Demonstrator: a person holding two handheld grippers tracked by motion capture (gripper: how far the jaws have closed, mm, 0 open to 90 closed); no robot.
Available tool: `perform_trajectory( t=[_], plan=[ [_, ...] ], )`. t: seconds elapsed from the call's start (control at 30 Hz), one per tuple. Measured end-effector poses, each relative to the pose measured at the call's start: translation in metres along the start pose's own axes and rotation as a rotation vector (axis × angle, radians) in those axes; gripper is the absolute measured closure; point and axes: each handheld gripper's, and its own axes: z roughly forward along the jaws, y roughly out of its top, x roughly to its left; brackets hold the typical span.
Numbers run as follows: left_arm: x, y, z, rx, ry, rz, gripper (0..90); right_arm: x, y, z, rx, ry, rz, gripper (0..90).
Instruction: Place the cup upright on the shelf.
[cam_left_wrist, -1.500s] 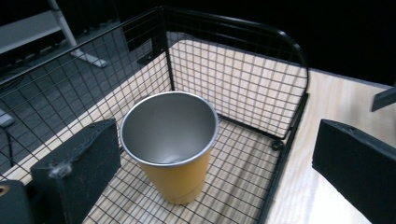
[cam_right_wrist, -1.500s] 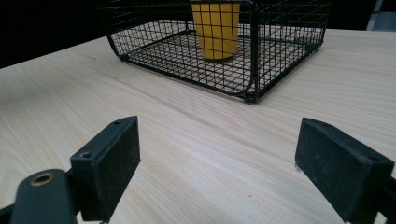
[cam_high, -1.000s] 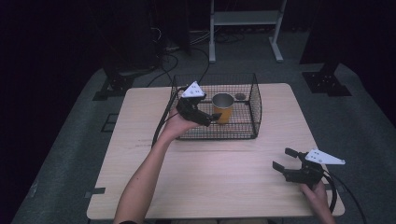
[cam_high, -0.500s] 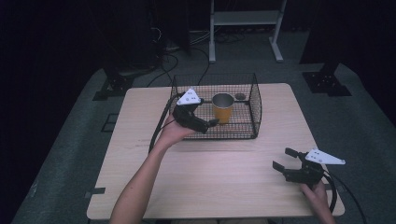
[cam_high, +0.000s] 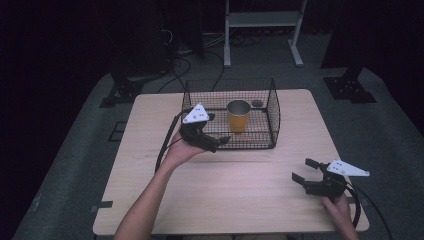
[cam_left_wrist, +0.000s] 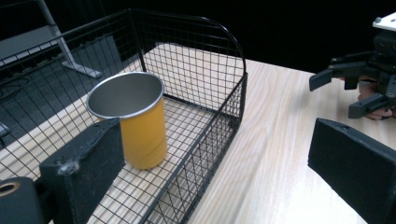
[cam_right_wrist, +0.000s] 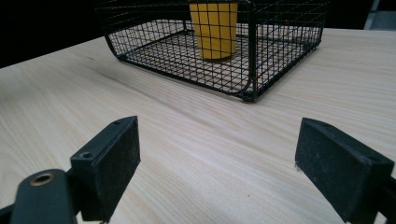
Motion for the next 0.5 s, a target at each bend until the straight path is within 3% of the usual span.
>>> perform_trajectory(
  t=[0.5],
  plan=[
    [-0.011, -0.023, -0.016, -0.011, 0.005, -0.012, 3.2, 0.000, 0.000, 0.000, 0.001, -0.003, 0.002, 13.0]
  ],
)
